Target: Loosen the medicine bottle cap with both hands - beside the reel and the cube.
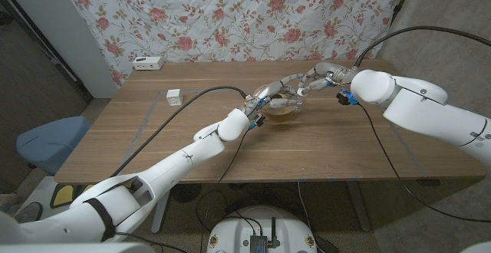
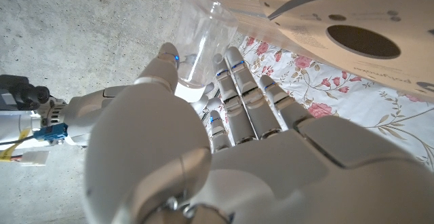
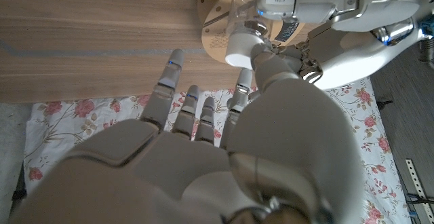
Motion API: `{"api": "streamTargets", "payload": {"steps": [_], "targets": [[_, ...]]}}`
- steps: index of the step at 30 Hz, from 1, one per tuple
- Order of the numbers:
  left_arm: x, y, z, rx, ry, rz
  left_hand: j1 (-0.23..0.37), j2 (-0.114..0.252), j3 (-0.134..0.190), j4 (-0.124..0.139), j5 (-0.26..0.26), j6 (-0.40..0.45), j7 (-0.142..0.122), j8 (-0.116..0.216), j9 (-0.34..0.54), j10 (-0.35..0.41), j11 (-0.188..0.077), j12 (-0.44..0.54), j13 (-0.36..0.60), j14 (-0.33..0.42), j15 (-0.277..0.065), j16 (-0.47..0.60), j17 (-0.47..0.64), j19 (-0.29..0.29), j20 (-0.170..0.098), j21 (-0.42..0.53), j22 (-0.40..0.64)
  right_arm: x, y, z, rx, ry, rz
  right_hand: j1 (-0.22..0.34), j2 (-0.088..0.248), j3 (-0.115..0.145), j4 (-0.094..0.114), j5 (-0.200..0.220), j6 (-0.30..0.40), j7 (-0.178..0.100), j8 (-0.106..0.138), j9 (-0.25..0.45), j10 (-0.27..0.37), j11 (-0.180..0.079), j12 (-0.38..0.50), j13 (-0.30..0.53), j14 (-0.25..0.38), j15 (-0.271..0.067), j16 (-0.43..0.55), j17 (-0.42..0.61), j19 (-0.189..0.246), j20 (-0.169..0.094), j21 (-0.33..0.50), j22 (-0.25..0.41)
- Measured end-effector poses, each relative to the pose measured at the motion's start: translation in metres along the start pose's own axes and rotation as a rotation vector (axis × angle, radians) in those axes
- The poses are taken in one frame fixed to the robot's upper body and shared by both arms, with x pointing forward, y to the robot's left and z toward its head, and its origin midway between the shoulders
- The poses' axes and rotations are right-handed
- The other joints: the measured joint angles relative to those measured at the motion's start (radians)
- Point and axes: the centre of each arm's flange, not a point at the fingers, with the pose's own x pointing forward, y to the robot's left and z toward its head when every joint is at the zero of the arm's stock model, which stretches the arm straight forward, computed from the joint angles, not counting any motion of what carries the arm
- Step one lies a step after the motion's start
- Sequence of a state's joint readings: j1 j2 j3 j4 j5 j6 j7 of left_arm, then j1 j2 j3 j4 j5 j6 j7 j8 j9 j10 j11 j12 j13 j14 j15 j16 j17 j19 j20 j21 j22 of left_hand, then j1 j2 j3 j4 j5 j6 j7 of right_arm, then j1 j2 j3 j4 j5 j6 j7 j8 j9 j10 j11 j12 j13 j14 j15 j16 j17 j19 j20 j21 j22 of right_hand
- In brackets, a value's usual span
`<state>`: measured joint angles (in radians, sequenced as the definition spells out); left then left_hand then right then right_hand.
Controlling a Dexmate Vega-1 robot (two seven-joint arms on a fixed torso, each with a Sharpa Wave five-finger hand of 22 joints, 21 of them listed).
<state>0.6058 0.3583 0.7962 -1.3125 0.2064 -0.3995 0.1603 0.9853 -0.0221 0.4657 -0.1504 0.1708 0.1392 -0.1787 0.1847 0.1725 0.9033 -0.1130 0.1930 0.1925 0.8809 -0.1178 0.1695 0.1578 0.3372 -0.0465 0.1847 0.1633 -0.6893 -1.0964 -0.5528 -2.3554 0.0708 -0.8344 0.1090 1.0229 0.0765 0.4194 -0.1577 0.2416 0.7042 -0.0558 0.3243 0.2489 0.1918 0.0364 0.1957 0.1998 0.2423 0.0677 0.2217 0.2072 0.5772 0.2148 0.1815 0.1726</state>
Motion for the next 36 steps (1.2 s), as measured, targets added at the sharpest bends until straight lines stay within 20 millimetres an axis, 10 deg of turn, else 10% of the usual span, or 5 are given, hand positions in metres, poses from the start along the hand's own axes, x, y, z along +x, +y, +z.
{"api": "streamTargets", "payload": {"steps": [16,36], "targets": [[0.003,0.002,-0.003,0.004,-0.002,0.008,-0.001,-0.001,0.000,0.000,0.000,0.000,0.000,0.000,0.000,-0.003,-0.003,0.001,0.000,0.000,0.000,0.000,0.000,0.000,0.000,0.000,0.000,0.000,-0.002,-0.003,0.033,-0.012,-0.003,-0.226,-0.061,-0.103,0.074,-0.029,-0.063,0.058,-0.066,-0.022,-0.013,0.036,0.000,0.000,-0.007,0.036,-0.002,0.005,-0.015,0.004,0.004,0.000],[0.004,0.004,-0.004,0.008,-0.013,0.006,0.002,0.002,0.000,0.000,-0.002,0.000,0.000,0.000,0.000,-0.003,-0.003,0.004,0.001,0.000,0.000,0.000,0.000,0.000,0.000,0.000,0.000,0.001,-0.009,0.006,-0.030,0.030,0.016,-0.328,-0.112,-0.156,0.088,-0.053,-0.119,0.113,-0.092,-0.014,-0.048,0.077,0.001,0.003,-0.019,0.085,-0.011,0.002,-0.022,0.000,0.004,0.000]]}}
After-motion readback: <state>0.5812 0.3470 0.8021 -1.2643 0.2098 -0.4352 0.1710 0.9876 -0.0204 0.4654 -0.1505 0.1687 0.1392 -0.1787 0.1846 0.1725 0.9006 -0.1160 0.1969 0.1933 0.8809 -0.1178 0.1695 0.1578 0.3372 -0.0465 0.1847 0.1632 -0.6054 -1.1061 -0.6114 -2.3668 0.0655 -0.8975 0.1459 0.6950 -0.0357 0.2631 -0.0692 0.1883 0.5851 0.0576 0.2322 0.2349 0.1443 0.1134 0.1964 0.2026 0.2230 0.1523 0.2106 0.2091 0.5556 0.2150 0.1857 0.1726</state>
